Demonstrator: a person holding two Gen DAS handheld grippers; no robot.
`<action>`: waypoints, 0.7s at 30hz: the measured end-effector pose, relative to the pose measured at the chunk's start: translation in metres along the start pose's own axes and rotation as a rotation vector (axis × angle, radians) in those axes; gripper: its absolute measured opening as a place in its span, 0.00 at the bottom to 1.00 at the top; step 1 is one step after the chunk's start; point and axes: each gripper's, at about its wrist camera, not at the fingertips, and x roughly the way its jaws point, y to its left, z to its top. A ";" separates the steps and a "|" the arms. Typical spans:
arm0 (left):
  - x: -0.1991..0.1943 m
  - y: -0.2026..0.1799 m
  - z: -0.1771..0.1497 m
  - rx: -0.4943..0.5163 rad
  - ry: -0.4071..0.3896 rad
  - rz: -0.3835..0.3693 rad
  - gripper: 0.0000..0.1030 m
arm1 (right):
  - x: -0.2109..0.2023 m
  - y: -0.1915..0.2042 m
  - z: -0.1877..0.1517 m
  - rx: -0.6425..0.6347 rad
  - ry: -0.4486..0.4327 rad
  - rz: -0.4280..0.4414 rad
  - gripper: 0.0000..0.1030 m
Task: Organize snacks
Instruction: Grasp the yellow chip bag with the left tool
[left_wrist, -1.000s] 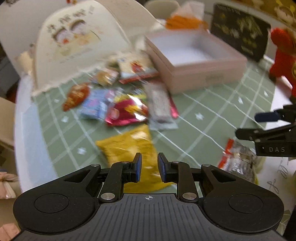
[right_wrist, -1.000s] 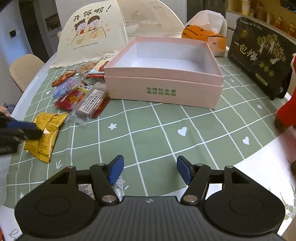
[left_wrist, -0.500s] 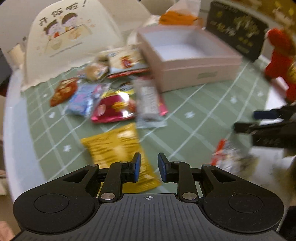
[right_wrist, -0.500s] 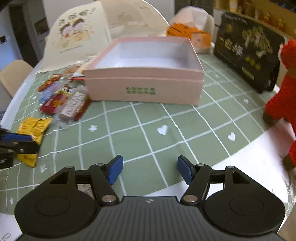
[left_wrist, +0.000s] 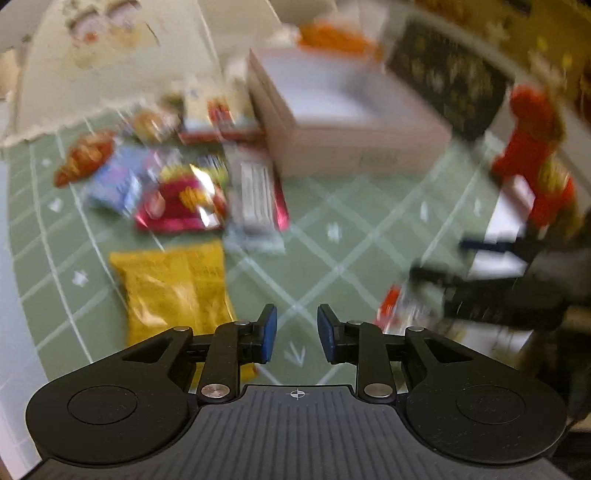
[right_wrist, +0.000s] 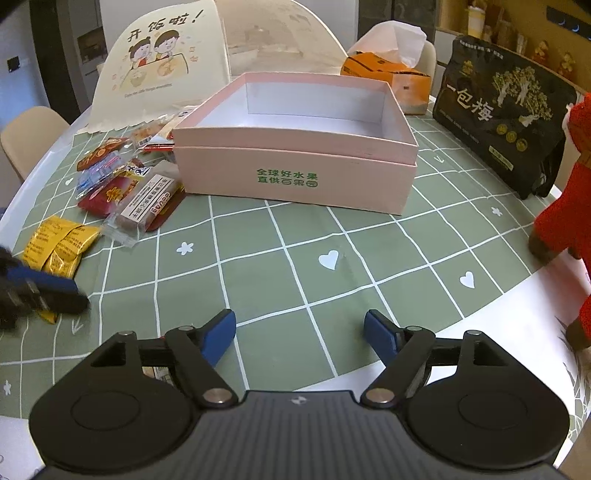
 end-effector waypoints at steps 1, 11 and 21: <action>-0.008 0.005 0.001 -0.027 -0.042 0.015 0.28 | 0.000 0.001 0.000 -0.001 -0.002 -0.001 0.76; -0.018 0.075 -0.004 -0.340 -0.050 0.127 0.28 | 0.001 0.004 -0.004 -0.010 -0.024 0.000 0.82; 0.014 0.043 0.000 -0.104 0.047 0.125 0.50 | 0.000 0.006 -0.008 -0.004 -0.041 -0.008 0.84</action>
